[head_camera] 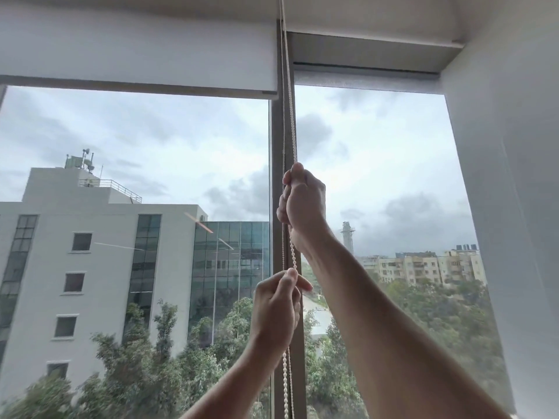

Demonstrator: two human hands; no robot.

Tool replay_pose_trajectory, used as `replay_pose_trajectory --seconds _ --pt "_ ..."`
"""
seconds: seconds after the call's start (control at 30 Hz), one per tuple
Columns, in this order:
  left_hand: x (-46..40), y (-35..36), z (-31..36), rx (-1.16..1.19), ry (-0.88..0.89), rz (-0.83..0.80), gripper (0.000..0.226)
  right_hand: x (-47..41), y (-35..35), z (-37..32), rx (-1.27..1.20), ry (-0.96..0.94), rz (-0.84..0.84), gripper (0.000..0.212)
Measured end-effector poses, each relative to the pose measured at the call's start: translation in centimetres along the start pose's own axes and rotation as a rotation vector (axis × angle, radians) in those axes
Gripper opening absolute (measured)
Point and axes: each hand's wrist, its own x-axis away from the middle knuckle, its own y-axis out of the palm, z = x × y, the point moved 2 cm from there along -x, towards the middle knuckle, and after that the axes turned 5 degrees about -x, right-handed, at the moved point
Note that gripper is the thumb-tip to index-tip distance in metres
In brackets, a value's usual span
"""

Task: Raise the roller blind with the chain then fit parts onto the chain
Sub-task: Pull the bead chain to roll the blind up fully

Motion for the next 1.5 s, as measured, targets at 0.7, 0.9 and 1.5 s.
replay_pose_trajectory --seconds 0.7,0.9,1.5 --pt "-9.8 1.8 9.3 -0.030 -0.053 0.134 0.043 10.7 -3.3 5.9 -0.022 0.053 -0.064 0.051" --pt "-7.0 2.0 8.1 -0.130 0.061 0.236 0.042 9.6 -6.0 6.0 0.029 0.373 -0.154 0.071" --pt "0.0 1.6 2.0 -0.042 0.062 0.189 0.041 -0.6 1.2 -1.5 -0.113 0.316 -0.013 0.035"
